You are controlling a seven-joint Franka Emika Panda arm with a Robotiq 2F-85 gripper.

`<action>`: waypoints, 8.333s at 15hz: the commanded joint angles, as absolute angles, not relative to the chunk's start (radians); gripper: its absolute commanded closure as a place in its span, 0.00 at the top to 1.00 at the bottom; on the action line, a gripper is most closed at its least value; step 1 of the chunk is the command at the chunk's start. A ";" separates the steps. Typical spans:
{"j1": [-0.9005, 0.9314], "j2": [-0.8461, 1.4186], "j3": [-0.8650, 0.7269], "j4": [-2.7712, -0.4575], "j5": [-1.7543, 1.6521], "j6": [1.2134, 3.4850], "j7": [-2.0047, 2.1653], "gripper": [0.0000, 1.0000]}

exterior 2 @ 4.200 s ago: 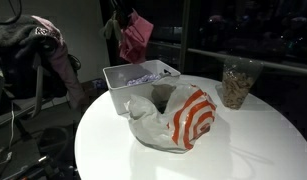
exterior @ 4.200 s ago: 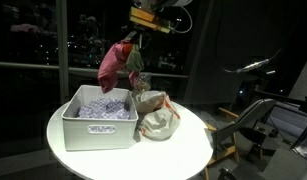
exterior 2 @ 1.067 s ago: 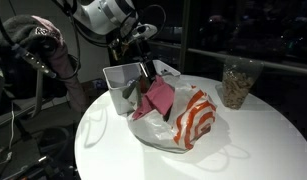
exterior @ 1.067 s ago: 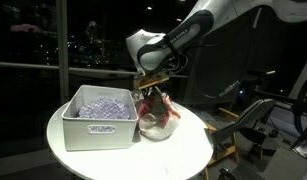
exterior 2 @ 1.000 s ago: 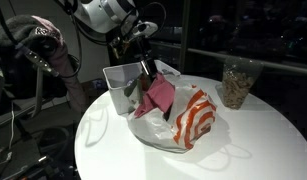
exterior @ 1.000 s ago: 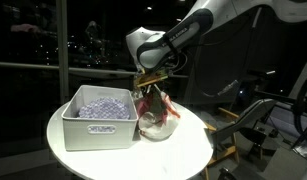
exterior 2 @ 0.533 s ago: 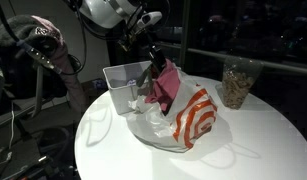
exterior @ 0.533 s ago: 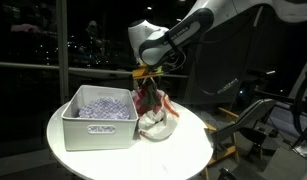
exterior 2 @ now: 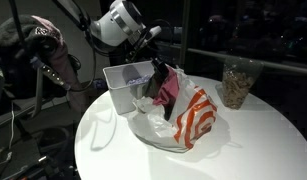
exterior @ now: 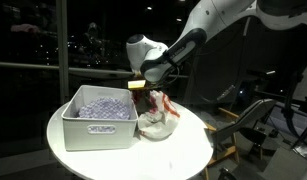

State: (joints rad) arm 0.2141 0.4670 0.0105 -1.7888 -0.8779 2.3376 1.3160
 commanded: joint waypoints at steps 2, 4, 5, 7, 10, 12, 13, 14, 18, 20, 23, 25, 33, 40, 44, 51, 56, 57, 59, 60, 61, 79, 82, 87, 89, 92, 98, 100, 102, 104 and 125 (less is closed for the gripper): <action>0.229 0.451 -0.032 -1.819 -1.001 2.465 1.377 0.08; 0.225 0.432 -0.035 -1.829 -1.054 2.529 1.429 0.09; 0.215 0.429 -0.029 -1.831 -1.058 2.568 1.448 0.09; 0.199 0.438 -0.020 -1.829 -1.026 2.603 1.449 0.11; 0.173 0.435 -0.026 -1.866 -0.985 2.618 1.432 0.09; 0.155 0.420 -0.040 -1.901 -0.968 2.613 1.439 0.08; 0.145 0.414 -0.045 -1.918 -0.950 2.593 1.437 0.08; 0.132 0.411 -0.047 -1.933 -0.924 2.575 1.425 0.08; 0.065 0.420 -0.052 -1.993 -0.809 2.597 1.333 0.08; 0.045 0.418 -0.052 -2.017 -0.747 2.594 1.241 0.08; 0.057 0.408 -0.077 -2.020 -0.691 2.485 1.143 0.07; 0.060 0.396 -0.088 -2.022 -0.664 2.455 1.100 0.08; 0.104 0.335 -0.108 -2.039 -0.632 2.482 1.019 0.71; 0.096 0.191 -0.040 -2.153 -0.517 2.646 0.881 1.00; 0.151 0.208 -0.025 -2.133 -0.458 2.719 0.992 1.00; 0.181 0.293 -0.016 -2.094 -0.164 2.747 1.133 1.00; 0.244 0.387 -0.144 -2.043 -0.260 2.942 1.370 1.00; 0.271 0.409 -0.185 -2.028 -0.283 2.982 1.421 1.00; 0.325 0.463 -0.256 -1.982 -0.333 3.019 1.497 1.00; 0.344 0.486 -0.277 -1.961 -0.338 3.019 1.523 1.00; 0.355 0.504 -0.285 -1.946 -0.333 3.015 1.541 1.00; 0.431 0.609 -0.335 -1.859 -0.204 2.920 1.596 0.58; 0.446 0.597 -0.352 -1.867 -0.205 2.932 1.603 0.36; 0.413 0.554 -0.299 -1.901 -0.179 2.944 1.565 0.01; 0.407 0.537 -0.290 -1.911 -0.181 2.942 1.554 0.00; 0.408 0.496 -0.293 -1.929 -0.204 2.901 1.519 0.00; 0.528 0.392 -0.497 -1.945 -0.503 2.745 1.613 0.00; 0.506 0.332 -0.482 -1.963 -0.601 2.703 1.623 0.00; 0.475 0.268 -0.447 -1.986 -0.694 2.652 1.631 0.00; 0.433 0.203 -0.394 -2.009 -0.784 2.601 1.642 0.00; 0.145 0.125 0.022 -2.100 -0.911 2.408 1.527 0.00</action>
